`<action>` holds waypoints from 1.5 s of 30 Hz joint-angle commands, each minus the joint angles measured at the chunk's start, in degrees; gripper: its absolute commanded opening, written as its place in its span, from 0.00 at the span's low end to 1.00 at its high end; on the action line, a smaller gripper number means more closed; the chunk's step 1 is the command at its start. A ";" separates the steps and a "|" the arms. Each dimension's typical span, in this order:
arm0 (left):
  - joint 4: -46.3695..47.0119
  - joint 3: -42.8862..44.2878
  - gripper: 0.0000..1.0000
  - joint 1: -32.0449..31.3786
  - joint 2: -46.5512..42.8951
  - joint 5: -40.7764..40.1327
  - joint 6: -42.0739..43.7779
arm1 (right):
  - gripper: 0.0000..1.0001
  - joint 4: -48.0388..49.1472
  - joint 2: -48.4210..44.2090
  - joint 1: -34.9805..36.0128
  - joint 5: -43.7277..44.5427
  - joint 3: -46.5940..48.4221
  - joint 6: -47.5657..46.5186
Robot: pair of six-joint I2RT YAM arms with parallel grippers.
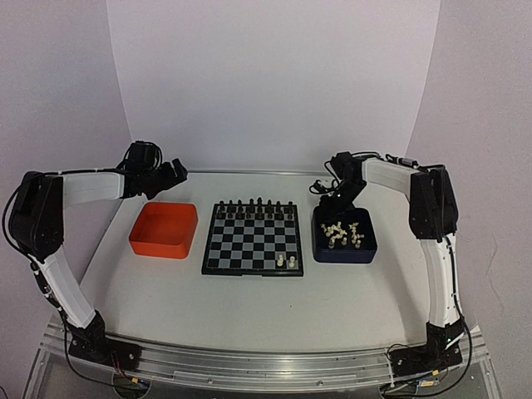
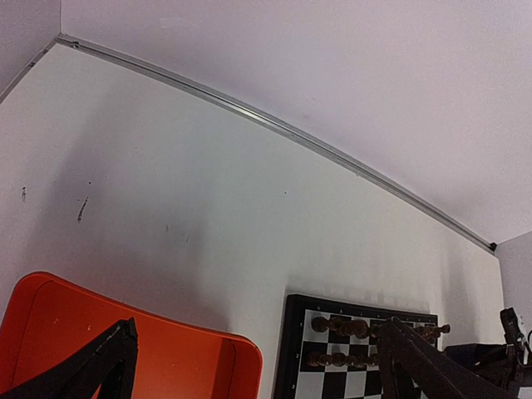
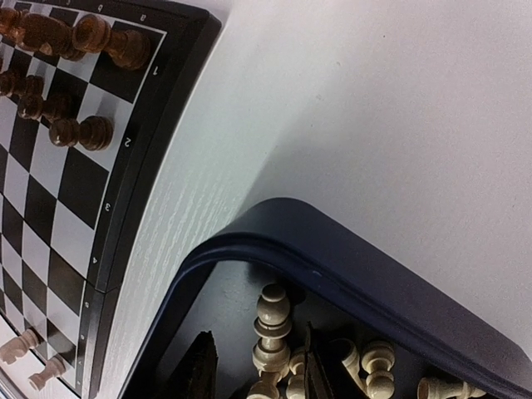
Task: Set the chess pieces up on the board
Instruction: Pick up the chess piece from the storage box.
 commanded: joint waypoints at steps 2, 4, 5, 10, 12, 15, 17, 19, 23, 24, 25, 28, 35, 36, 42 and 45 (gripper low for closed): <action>2.88 2.73 1.00 -0.32 0.88 -0.24 -0.64 | 0.33 1.26 1.82 -0.05 -1.65 -0.35 0.59; 2.97 2.68 1.00 -0.36 0.92 -0.20 -0.67 | 0.33 1.41 1.94 -0.08 -1.71 -0.42 0.51; 3.04 2.64 1.00 -0.37 0.92 -0.20 -0.67 | 0.33 1.48 2.02 -0.04 -1.71 -0.51 0.42; 3.17 2.24 1.00 -0.46 0.62 -0.30 -0.76 | 0.32 1.57 2.45 -0.07 -1.46 -0.75 0.26; 3.13 2.11 1.00 -0.46 0.47 -0.40 -0.76 | 0.32 1.65 2.60 -0.03 -1.29 -0.82 0.21; 3.17 2.00 1.00 -0.50 0.32 -0.47 -0.76 | 0.31 1.89 2.70 -0.08 -1.35 -0.98 0.25; 3.16 1.94 1.00 -0.46 0.23 -0.54 -0.76 | 0.32 2.07 2.86 -0.04 -1.27 -1.00 0.25; 3.17 1.89 1.00 -0.49 0.22 -0.57 -0.76 | 0.31 2.20 3.07 -0.05 -1.34 -1.03 0.23; 3.11 1.74 1.00 -0.49 0.18 -0.64 -0.84 | 0.31 2.56 3.39 -0.05 -1.45 -1.21 0.24; 3.04 1.70 1.00 -0.52 0.15 -0.67 -0.85 | 0.31 2.66 3.54 -0.05 -1.46 -1.19 0.25; 2.96 1.67 1.00 -0.54 0.11 -0.71 -0.87 | 0.31 2.78 3.65 -0.04 -1.53 -1.18 0.29; 2.91 1.41 1.00 -0.55 -0.07 -0.91 -1.04 | 0.30 3.06 3.80 -0.06 -1.95 -1.17 0.43; 3.00 0.78 1.00 -0.56 -0.57 -1.33 -1.28 | 0.26 3.58 3.92 -0.08 -2.03 -1.43 0.45; 3.00 0.78 1.00 -0.56 -0.58 -1.39 -1.29 | 0.25 3.65 3.92 -0.08 -2.02 -1.49 0.54; 3.03 0.66 1.00 -0.55 -0.66 -1.48 -1.27 | 0.21 4.18 3.79 -0.06 -2.26 -1.70 1.42; 3.13 0.54 1.00 -0.55 -0.74 -1.50 -1.29 | 0.21 4.39 3.84 -0.03 -2.31 -1.78 1.79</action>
